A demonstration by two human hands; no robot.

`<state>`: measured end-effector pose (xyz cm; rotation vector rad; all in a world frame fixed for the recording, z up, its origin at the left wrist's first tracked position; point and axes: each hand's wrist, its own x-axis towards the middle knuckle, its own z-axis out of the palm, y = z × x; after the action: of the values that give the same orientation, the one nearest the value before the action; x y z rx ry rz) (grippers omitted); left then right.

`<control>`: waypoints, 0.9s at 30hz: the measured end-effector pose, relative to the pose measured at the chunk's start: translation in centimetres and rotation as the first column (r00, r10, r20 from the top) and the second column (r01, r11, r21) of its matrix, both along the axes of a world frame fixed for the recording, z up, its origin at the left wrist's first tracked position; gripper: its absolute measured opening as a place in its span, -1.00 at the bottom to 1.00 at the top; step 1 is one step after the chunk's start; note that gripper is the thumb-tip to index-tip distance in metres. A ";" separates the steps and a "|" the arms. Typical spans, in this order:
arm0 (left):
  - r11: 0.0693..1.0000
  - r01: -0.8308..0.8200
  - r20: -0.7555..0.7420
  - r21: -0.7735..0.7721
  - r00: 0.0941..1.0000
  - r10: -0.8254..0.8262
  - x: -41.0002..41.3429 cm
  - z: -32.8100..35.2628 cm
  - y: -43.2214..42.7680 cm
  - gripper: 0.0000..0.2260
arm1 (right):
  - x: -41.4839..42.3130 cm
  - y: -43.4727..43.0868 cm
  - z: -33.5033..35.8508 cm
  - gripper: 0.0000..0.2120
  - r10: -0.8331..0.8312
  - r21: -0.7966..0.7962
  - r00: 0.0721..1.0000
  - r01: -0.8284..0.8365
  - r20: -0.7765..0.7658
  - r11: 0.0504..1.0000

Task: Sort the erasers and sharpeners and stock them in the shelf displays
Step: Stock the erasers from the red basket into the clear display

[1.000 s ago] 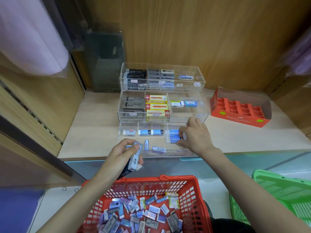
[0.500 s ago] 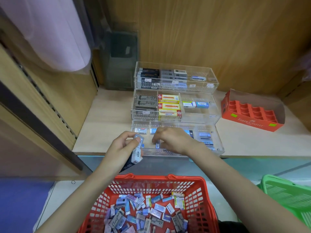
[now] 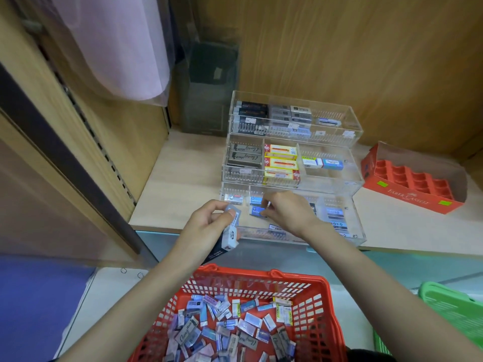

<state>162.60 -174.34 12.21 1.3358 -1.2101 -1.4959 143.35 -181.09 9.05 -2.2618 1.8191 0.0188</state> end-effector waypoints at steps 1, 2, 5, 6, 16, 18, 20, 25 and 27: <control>1.000 -0.007 -0.005 0.006 1.000 0.007 0.0 0.0 0.0 -0.91 | 0.2 0.0 -0.1 -0.81 0.004 -0.005 1.000 -0.004 -0.013 1.000; 1.000 -0.010 -0.009 0.008 1.000 0.010 0.0 0.1 0.1 -0.91 | 0.4 0.0 0.0 -0.80 0.012 -0.009 1.000 -0.012 -0.022 1.000; 1.000 -0.007 -0.003 0.000 1.000 0.007 0.2 0.3 0.2 -0.92 | 0.6 0.1 0.0 -0.71 0.023 0.001 0.999 -0.023 -0.049 1.000; 1.000 -0.004 -0.001 -0.002 1.000 0.004 0.3 0.4 0.2 -0.92 | 0.7 0.1 0.0 -0.69 0.017 0.005 0.997 -0.017 -0.070 1.000; 0.996 0.055 0.043 -0.070 0.998 -0.052 0.5 0.3 0.4 -0.94 | 1.3 0.1 -0.2 -0.89 -0.093 -0.051 0.995 0.091 -0.039 0.995; 0.994 0.072 0.070 -0.086 0.995 -0.066 0.5 0.1 0.5 -0.91 | 0.7 -0.1 0.4 -0.84 -0.068 -0.002 0.997 0.068 0.041 0.998; 0.993 0.080 0.083 -0.089 0.994 -0.072 0.5 0.0 0.6 -0.87 | -0.4 -0.2 1.7 -0.83 0.005 0.064 0.994 -0.011 0.105 0.998; 0.989 0.103 0.111 -0.103 0.990 -0.091 0.3 0.0 0.7 -0.87 | -1.8 0.3 2.7 -0.83 0.256 0.188 0.965 -0.241 -0.061 0.952; 0.988 0.109 0.118 -0.109 0.988 -0.096 0.2 0.0 0.7 -0.86 | -1.6 0.0 2.0 -0.90 0.278 0.203 0.955 -0.253 -0.101 0.946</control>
<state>162.78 -173.61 12.22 1.3120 -1.4348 -1.4143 141.71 -181.08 11.08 -2.3960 1.4803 0.3767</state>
